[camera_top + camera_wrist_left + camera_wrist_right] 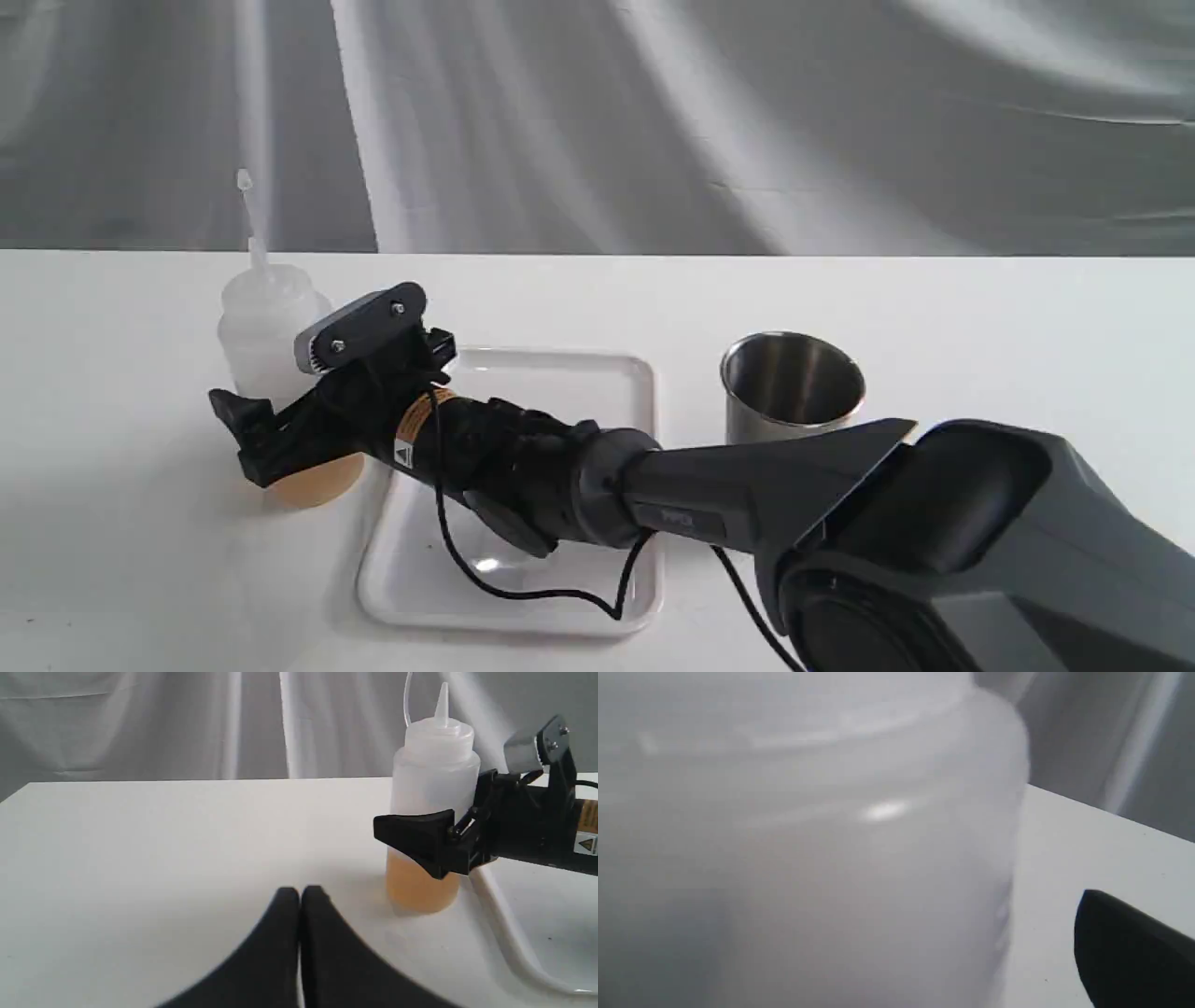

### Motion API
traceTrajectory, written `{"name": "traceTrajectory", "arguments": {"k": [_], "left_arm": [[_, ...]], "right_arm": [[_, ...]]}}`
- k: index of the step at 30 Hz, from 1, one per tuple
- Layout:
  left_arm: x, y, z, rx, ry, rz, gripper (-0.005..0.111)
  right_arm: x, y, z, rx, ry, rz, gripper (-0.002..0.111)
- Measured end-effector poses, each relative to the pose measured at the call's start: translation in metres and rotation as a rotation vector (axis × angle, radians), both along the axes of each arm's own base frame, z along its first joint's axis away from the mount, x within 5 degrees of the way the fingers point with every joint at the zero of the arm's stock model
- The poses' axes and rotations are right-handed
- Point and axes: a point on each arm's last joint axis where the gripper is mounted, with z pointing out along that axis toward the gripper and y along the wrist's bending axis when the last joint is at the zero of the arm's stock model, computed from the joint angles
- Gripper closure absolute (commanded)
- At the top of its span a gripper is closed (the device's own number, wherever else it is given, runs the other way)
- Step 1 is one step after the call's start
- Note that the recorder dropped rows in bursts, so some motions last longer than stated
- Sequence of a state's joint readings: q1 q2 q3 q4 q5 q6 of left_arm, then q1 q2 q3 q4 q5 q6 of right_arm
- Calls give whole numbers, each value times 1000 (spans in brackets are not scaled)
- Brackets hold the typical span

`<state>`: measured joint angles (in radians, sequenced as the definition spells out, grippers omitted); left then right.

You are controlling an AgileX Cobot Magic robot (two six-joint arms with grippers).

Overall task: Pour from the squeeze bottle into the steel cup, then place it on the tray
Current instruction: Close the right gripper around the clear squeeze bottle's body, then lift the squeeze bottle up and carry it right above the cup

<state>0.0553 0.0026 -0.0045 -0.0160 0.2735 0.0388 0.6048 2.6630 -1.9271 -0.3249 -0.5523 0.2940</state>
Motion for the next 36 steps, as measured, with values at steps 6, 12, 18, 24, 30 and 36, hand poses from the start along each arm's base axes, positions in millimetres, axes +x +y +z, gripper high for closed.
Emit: {"name": "traceTrajectory", "arguments": {"k": [6,12,18,24,30,36], "left_arm": [[0,0,0,0,0,0,107],[0,0,0,0,0,0,107],[0,0,0,0,0,0,107],[0,0,0,0,0,0,107],[0,0,0,0,0,0,107],[0,0,0,0,0,0,107]], "right_arm": [[0,0,0,-1,-3,3,33],[0,0,0,-1,-8,7,72],[0,1,0,-3,-10,9,104],[0,1,4,-1,4,7,108],[3,-1,29,3,-15,-4,108],[4,-5,82,-1,-26,-37,108]]}}
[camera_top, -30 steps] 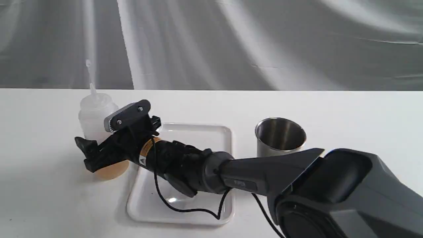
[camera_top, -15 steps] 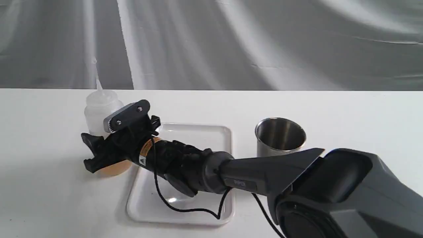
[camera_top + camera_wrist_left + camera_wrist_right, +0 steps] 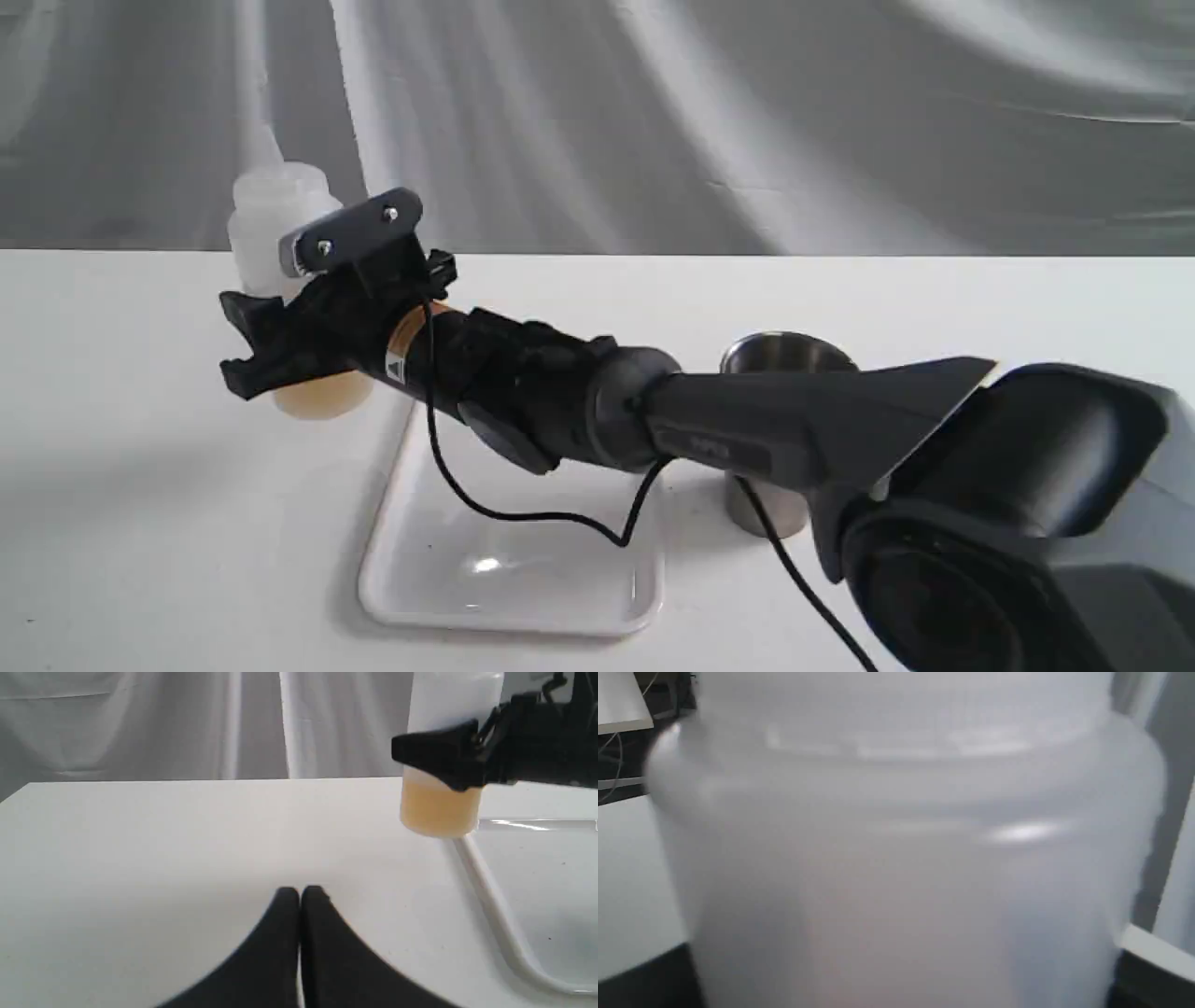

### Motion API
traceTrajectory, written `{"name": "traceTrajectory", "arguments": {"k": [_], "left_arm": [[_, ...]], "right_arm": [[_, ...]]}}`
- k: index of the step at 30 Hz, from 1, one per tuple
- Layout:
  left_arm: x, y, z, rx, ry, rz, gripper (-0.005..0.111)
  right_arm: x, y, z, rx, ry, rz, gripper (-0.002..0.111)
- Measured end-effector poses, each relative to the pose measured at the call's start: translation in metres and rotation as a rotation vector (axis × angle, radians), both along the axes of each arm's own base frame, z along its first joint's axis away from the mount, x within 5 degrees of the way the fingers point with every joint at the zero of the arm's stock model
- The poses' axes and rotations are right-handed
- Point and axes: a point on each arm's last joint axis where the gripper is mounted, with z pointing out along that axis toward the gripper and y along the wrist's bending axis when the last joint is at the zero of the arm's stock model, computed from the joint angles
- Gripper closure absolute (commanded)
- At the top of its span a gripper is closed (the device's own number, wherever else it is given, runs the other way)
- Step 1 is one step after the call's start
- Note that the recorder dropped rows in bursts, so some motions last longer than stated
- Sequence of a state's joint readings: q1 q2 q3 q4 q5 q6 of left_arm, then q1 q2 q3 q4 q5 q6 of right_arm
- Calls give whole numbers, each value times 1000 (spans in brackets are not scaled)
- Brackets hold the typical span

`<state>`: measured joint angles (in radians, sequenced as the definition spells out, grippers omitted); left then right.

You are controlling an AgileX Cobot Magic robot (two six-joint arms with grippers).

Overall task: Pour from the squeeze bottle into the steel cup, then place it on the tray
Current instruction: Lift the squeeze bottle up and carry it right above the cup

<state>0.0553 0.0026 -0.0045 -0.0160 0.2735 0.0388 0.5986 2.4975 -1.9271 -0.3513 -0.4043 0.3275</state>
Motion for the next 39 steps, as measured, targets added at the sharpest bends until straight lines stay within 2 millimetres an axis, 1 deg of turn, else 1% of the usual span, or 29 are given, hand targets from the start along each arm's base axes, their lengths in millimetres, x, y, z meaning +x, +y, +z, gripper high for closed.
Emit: {"name": "traceTrajectory", "arguments": {"k": [3,9,10,12,18,22,23,27,34,39], "left_arm": [[0,0,0,0,0,0,107],[0,0,0,0,0,0,107],[0,0,0,0,0,0,107],[0,0,0,0,0,0,107],[0,0,0,0,0,0,107],[0,0,0,0,0,0,107],[0,0,0,0,0,0,107],[0,0,0,0,0,0,107],[0,0,0,0,0,0,107],[0,0,0,0,0,0,107]], "right_arm": [[-1,-3,25,-6,-14,-12,108],[-6,-14,88,18,-104,-20,108],[-8,-18,103,28,-122,-27,108],[-10,-23,121,34,-141,-34,108],[-31,-38,187,64,-189,-55,108],[-48,-49,215,66,-227,-54,108],[-53,-55,222,61,-239,-56,108],[-68,-73,237,56,-265,-60,108],[-95,-113,246,24,-254,-100,108],[-121,-146,256,5,-285,-127,108]]}}
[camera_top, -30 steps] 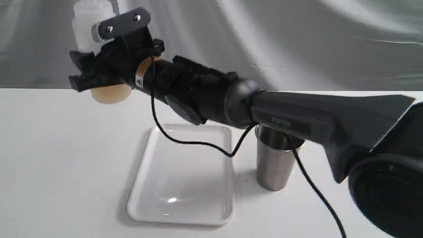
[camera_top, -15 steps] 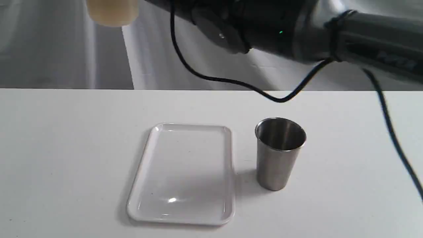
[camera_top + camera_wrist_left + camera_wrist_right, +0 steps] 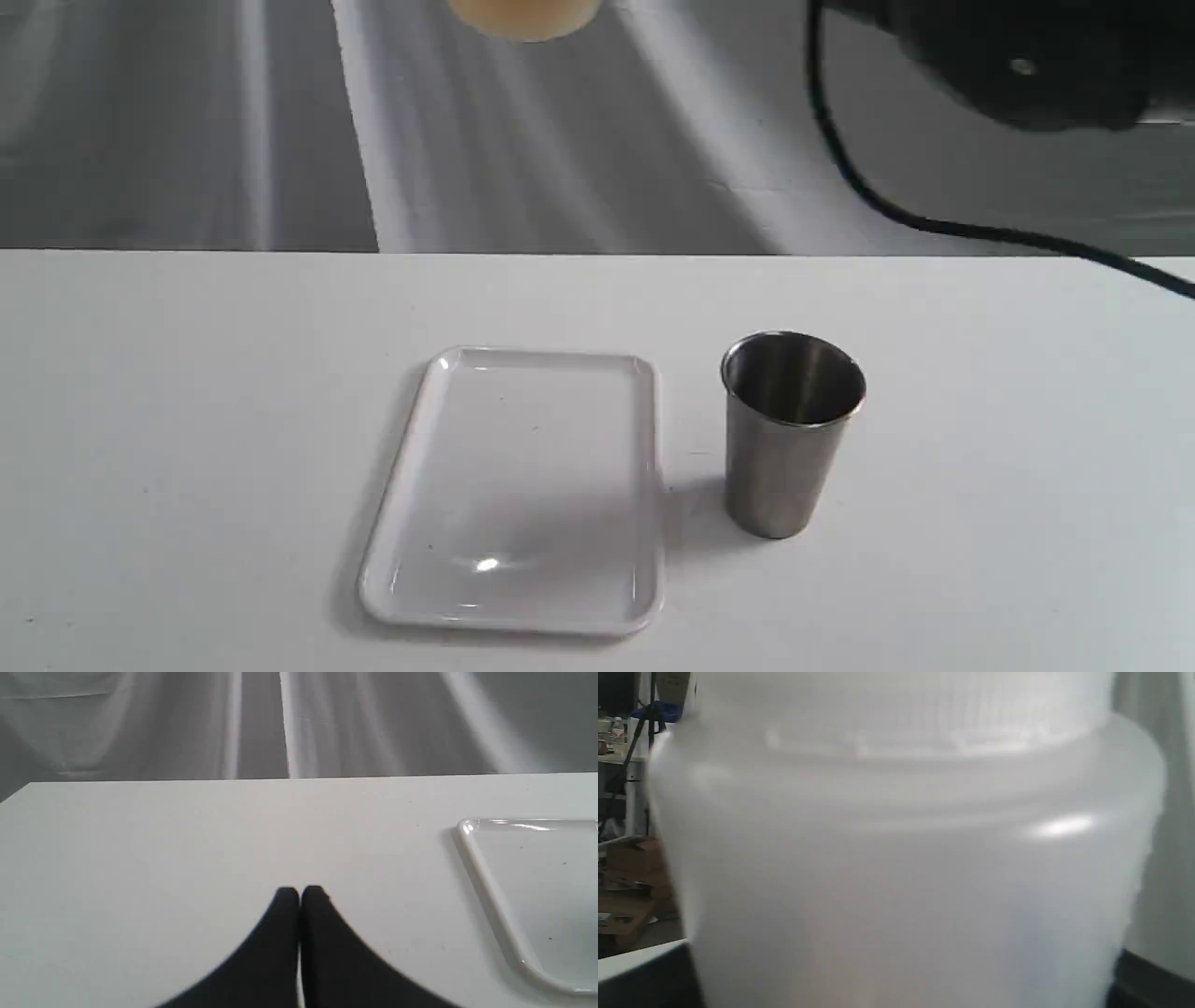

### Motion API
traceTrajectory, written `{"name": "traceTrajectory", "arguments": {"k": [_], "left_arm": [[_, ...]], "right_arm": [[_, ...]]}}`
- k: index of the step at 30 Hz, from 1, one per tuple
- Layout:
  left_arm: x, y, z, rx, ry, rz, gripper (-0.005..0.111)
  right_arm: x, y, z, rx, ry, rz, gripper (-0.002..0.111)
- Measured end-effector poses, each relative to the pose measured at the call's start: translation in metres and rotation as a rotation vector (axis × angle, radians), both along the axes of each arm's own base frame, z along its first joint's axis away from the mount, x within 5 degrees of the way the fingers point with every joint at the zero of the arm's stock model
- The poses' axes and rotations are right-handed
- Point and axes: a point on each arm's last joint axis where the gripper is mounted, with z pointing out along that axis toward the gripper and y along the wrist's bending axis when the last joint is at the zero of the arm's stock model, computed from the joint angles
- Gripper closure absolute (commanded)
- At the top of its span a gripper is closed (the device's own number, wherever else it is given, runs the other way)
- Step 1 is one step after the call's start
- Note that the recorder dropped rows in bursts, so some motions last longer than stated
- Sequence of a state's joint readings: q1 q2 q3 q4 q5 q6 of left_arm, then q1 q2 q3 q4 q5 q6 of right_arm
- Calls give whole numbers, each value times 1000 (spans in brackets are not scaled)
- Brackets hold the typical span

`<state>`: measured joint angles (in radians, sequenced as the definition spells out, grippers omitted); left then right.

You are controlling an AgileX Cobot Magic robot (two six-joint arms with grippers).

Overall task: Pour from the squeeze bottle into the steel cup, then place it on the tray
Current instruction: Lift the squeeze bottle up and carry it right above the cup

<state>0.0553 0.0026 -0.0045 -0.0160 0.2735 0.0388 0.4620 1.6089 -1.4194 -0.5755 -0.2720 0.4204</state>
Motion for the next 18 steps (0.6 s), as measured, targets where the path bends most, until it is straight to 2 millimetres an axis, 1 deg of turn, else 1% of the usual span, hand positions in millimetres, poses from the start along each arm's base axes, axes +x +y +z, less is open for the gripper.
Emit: {"name": "traceTrajectory", "arguments": {"k": [3,7,10,14,18], "left_arm": [[0,0,0,0,0,0,107],[0,0,0,0,0,0,107],[0,0,0,0,0,0,107],[0,0,0,0,0,0,107],[0,0,0,0,0,0,107]], "right_arm": [[-13,-21,4,4,-17,-26,108],[-27,-51,4,6,-21,-84,108],[-37,-70,2,5,-19,-126,108],[-48,-90,-6,2,-7,-168,108],[-59,-101,-17,21,-9,-176,108]]}}
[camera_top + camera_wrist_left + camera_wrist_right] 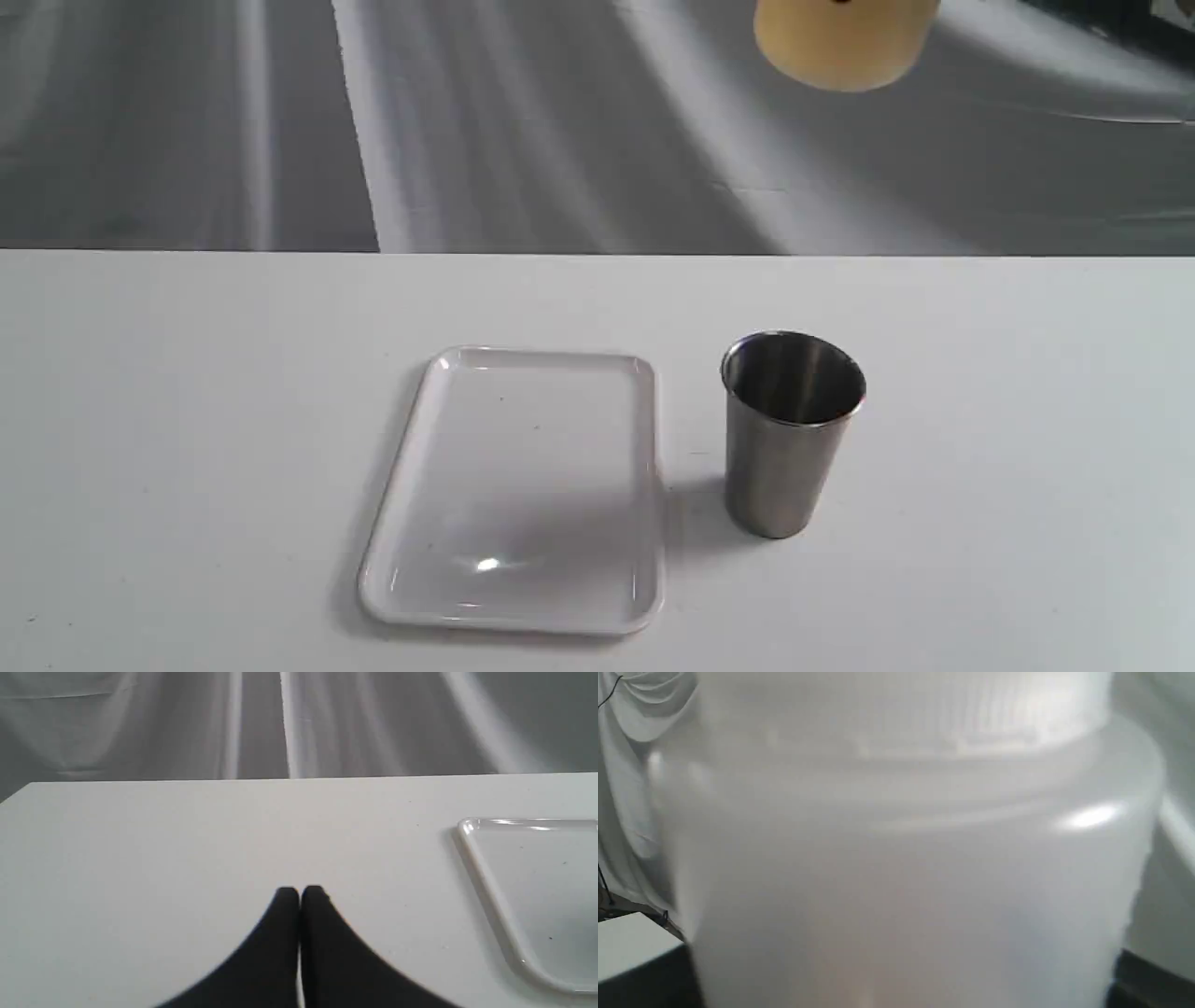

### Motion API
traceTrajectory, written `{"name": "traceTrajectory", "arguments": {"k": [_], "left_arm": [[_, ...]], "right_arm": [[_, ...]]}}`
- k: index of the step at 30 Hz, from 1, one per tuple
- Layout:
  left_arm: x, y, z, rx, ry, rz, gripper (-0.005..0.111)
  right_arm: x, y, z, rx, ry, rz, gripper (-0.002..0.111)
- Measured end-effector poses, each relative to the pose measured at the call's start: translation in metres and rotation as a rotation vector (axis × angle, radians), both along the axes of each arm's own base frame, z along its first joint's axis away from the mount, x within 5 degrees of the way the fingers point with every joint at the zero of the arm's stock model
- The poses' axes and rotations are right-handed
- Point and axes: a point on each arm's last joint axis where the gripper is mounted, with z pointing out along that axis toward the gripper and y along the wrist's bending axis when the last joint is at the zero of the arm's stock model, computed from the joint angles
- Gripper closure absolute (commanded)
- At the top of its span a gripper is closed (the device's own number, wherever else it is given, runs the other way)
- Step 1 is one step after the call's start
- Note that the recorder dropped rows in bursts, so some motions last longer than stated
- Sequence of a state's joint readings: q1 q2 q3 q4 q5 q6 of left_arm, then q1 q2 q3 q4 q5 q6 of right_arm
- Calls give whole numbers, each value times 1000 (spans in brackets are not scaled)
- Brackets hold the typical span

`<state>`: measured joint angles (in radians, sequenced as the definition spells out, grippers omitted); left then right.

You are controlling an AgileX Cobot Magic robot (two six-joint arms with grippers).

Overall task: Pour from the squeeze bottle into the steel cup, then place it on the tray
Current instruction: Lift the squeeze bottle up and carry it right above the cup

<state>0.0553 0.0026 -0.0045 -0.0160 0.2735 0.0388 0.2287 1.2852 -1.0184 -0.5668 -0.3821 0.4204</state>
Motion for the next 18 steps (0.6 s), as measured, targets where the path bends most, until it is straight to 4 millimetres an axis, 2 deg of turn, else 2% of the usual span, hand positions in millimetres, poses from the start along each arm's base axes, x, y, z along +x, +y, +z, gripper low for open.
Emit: {"name": "traceTrajectory", "arguments": {"k": [9,18], "left_arm": [[0,0,0,0,0,0,107],[0,0,0,0,0,0,107]], "right_arm": [[-21,-6,-15,30,11,7,108],[-43,-14,-36,-17,23,-30,108]]}}
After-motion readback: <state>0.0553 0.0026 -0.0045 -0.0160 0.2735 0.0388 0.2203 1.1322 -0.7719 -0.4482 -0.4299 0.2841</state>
